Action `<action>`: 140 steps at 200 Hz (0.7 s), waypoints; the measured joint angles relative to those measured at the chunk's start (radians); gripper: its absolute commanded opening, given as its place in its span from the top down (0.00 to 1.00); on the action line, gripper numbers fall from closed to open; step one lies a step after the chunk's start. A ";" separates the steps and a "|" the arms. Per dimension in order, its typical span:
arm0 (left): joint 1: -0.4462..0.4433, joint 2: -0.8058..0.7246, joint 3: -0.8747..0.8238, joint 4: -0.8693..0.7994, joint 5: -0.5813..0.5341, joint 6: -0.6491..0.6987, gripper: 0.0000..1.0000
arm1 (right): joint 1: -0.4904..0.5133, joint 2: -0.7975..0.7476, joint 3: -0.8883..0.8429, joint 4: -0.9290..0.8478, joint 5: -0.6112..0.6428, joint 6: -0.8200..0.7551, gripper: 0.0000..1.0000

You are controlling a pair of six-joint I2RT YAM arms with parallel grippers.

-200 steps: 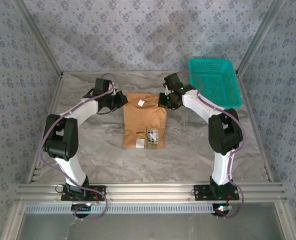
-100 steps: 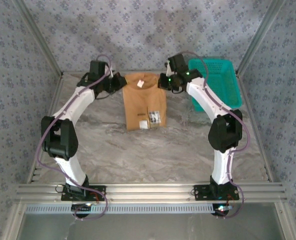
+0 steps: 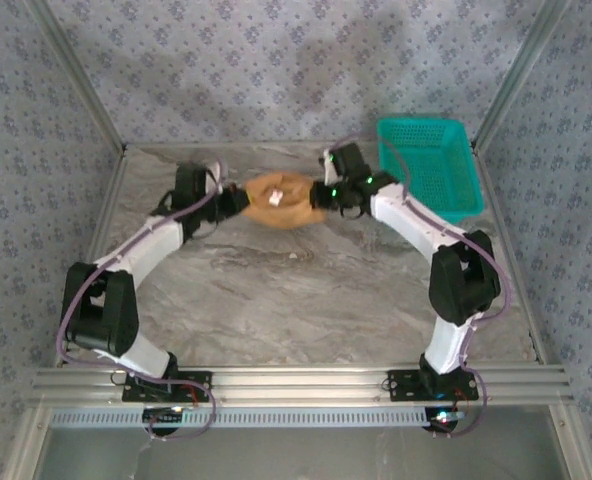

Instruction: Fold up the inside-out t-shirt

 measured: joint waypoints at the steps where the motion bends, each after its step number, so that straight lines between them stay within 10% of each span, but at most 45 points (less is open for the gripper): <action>1: -0.002 -0.002 -0.008 0.000 -0.002 0.000 1.00 | 0.005 -0.002 -0.017 0.005 0.000 0.000 0.98; 76: -0.109 -0.299 -0.225 -0.032 -0.141 0.009 1.00 | 0.134 -0.200 -0.341 0.088 0.093 0.077 0.94; 140: -0.010 0.001 -0.034 -0.057 -0.169 0.081 1.00 | 0.025 0.028 -0.077 0.089 0.094 0.067 0.94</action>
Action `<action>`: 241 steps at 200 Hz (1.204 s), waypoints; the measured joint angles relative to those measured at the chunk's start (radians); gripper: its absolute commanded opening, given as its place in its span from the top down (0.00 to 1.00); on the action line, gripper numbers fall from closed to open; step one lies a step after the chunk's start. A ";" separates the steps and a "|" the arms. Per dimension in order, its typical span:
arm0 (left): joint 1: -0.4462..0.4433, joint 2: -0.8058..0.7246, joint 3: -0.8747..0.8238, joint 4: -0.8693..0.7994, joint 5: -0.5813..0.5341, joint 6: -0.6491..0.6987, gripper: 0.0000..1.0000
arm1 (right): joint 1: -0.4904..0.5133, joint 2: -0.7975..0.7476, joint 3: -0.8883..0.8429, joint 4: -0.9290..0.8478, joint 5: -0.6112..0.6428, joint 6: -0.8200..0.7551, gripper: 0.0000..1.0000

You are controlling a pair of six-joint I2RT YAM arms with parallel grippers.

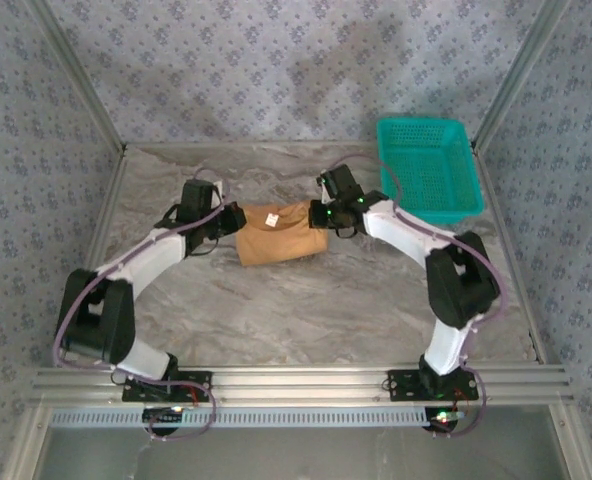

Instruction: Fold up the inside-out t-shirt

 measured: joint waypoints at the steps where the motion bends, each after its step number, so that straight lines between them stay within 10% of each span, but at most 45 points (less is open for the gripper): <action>1: 0.003 0.008 0.004 0.000 0.001 0.000 1.00 | -0.001 0.004 0.004 0.000 0.000 0.000 0.94; 73: 0.056 0.306 0.148 -0.011 0.016 0.049 1.00 | -0.053 0.346 0.256 -0.075 -0.040 -0.006 0.90; 117: 0.064 0.330 0.166 -0.047 0.018 0.060 0.93 | -0.056 0.414 0.387 -0.158 -0.054 -0.013 0.49; 133: 0.064 0.330 0.203 -0.101 0.008 0.072 0.70 | -0.056 0.394 0.400 -0.192 -0.052 -0.001 0.42; 191: -0.020 0.127 0.302 -0.352 -0.272 -0.027 0.53 | -0.083 0.086 0.275 -0.242 -0.056 0.103 0.66; 241: -0.142 0.117 0.122 -0.050 -0.128 -0.309 0.61 | -0.042 0.148 0.246 -0.106 -0.155 0.270 0.77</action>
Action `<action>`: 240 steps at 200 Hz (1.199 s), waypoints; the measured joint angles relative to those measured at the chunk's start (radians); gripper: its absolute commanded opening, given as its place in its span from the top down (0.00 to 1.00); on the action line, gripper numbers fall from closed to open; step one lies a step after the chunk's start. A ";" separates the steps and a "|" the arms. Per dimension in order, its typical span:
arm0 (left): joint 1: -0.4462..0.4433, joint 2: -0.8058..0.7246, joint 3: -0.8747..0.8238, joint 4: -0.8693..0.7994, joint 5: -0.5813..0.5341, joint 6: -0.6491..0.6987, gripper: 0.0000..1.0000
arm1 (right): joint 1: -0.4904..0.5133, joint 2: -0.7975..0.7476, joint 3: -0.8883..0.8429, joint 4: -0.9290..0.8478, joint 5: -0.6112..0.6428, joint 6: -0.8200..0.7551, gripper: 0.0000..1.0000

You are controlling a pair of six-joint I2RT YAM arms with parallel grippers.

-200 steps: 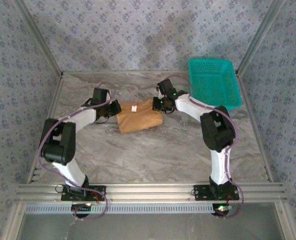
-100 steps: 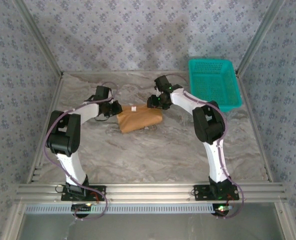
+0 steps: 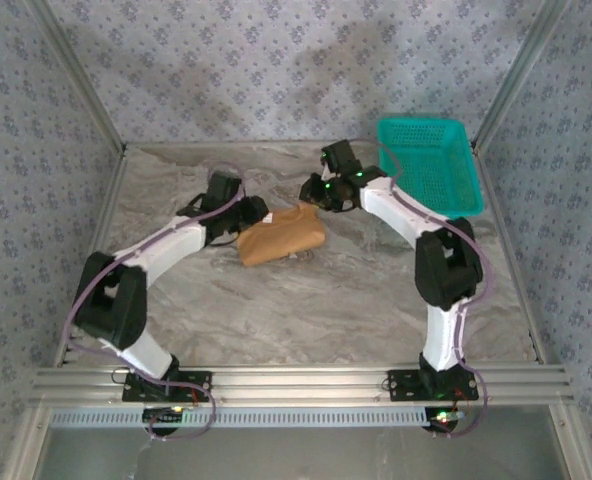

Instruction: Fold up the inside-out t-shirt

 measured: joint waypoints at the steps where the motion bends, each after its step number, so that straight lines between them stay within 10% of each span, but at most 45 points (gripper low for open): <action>1: 0.000 0.010 -0.005 0.008 0.003 -0.008 0.62 | 0.001 0.004 0.000 0.001 0.000 0.002 0.77; 63: 0.059 0.086 -0.201 0.150 0.050 -0.085 0.63 | 0.058 0.104 -0.202 0.159 -0.017 0.189 0.82; 124: 0.180 0.050 -0.074 -0.187 -0.064 0.155 0.58 | 0.143 0.040 -0.253 0.183 0.093 0.262 0.62; 194: -0.115 -0.070 -0.014 -0.099 -0.047 0.049 0.56 | -0.038 -0.354 -0.346 0.046 0.161 0.197 0.52; 240: -0.091 0.169 -0.011 0.108 0.112 -0.058 0.55 | -0.152 -0.425 -0.475 0.015 0.171 0.172 0.53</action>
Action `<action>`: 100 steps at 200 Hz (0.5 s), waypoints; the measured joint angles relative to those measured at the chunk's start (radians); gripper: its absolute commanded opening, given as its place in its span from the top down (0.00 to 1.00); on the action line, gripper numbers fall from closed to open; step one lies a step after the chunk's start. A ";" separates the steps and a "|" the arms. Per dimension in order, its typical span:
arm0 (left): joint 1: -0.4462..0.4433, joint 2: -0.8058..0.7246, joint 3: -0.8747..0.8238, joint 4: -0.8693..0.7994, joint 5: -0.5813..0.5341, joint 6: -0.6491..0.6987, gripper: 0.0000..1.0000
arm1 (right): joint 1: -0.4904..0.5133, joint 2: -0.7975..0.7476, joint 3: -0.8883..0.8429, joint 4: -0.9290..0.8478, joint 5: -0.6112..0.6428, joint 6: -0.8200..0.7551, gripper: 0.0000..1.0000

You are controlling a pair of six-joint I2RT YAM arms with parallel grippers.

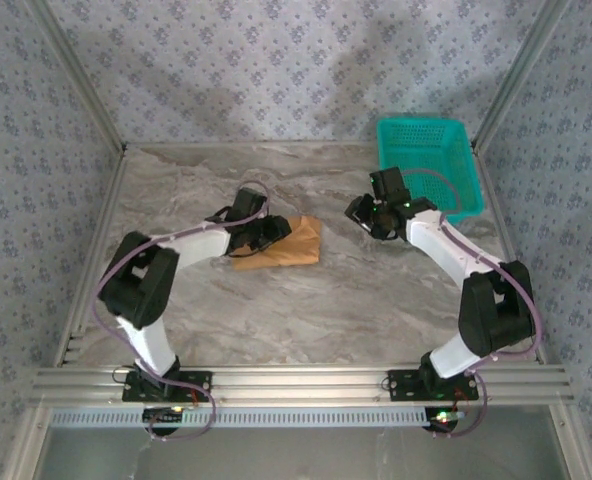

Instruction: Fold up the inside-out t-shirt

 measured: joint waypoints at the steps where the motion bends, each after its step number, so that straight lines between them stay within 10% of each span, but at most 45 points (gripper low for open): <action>1: 0.002 0.008 0.001 0.002 0.003 0.000 0.55 | 0.000 0.000 -0.001 -0.001 -0.001 -0.001 0.53; 55: 0.115 0.100 0.076 -0.075 0.104 0.069 0.53 | -0.075 -0.008 -0.008 -0.024 -0.039 -0.035 0.53; 100: 0.420 0.218 0.325 -0.339 0.063 0.299 0.53 | -0.129 -0.018 0.003 -0.056 -0.066 -0.068 0.53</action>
